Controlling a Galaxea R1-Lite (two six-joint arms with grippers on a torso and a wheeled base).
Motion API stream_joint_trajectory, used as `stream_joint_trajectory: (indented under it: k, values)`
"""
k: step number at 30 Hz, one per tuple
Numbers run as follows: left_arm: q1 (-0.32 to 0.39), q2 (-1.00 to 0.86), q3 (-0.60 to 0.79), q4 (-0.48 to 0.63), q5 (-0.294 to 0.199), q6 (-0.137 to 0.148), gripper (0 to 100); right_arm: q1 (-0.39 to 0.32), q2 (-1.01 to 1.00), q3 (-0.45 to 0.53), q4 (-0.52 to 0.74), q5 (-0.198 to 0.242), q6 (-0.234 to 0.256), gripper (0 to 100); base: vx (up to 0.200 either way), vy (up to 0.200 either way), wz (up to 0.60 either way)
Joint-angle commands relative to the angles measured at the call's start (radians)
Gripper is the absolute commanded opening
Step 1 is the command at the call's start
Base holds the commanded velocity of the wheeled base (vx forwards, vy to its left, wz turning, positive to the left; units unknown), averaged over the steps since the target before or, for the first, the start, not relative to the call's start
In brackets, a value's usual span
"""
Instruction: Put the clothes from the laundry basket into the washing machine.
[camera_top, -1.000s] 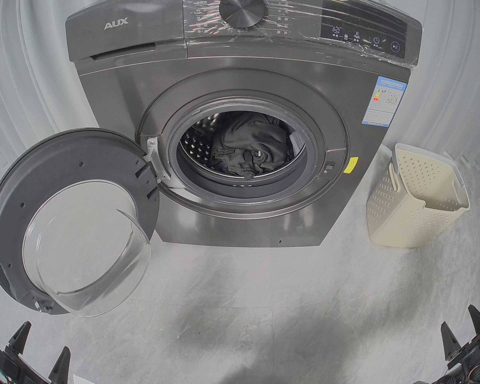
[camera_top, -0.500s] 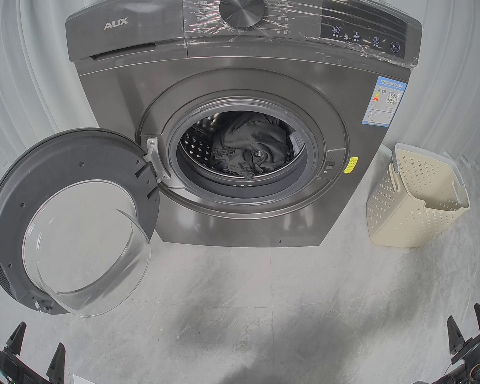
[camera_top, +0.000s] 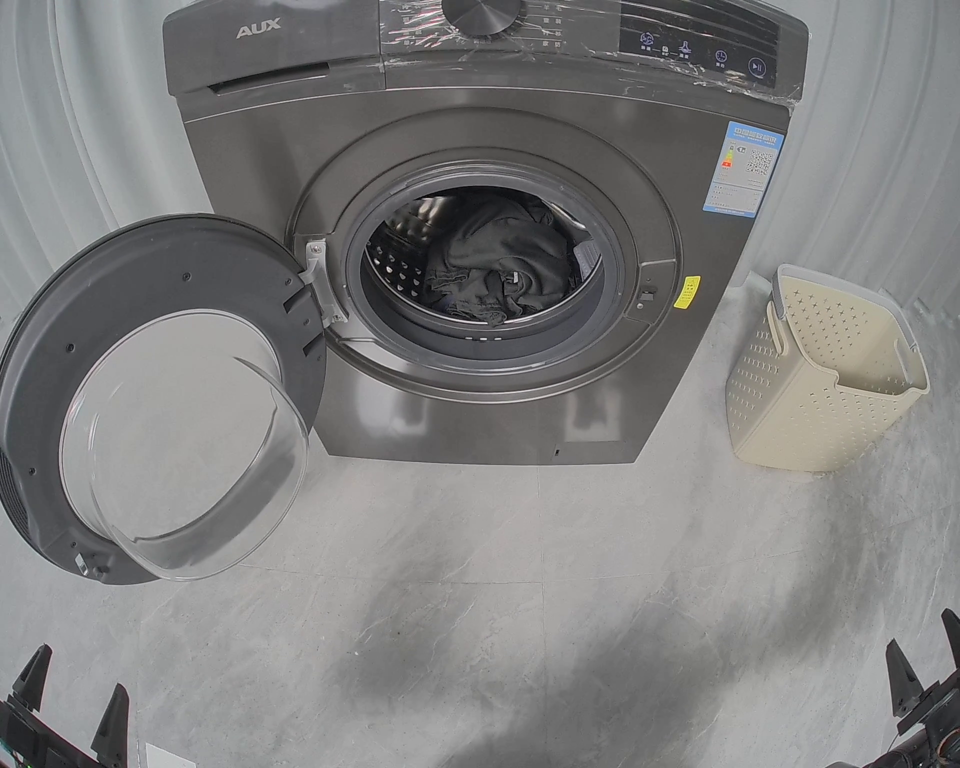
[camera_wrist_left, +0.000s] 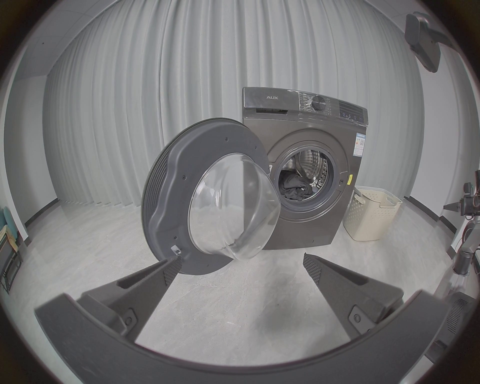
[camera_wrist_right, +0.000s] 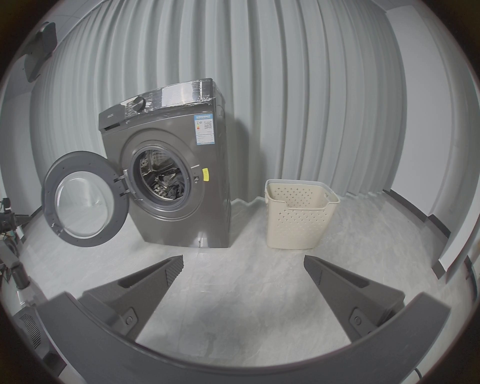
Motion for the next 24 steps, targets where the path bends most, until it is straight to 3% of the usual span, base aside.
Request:
stream_joint_trajectory:
  k: [1,6,8,9,18,24]
  values:
    - [0.000,-0.010,0.018,0.000,0.000,-0.002,100,0.002,0.009,0.018,-0.010,0.028,-0.027,100,0.000,0.200,0.00]
    - [0.000,-0.010,0.018,0.000,0.000,0.000,100,0.004,0.006,0.018,-0.010,0.017,-0.027,100,0.000,0.200,0.00]
    - [0.000,-0.010,0.018,0.000,0.000,0.000,100,-0.001,0.005,0.018,0.032,-0.069,-0.021,100,0.000,0.200,0.00]
    - [0.000,-0.010,0.018,0.000,0.000,0.000,100,-0.001,0.005,0.018,0.036,-0.089,-0.018,100,0.000,0.200,0.00]
    - [-0.001,-0.008,0.018,0.000,0.000,0.000,100,0.005,0.006,0.016,0.041,-0.026,-0.043,100,0.000,0.200,0.00]
    - [-0.001,-0.008,0.018,0.000,-0.008,-0.003,100,0.013,0.003,0.018,0.038,-0.024,-0.038,100,0.000,0.200,0.00]
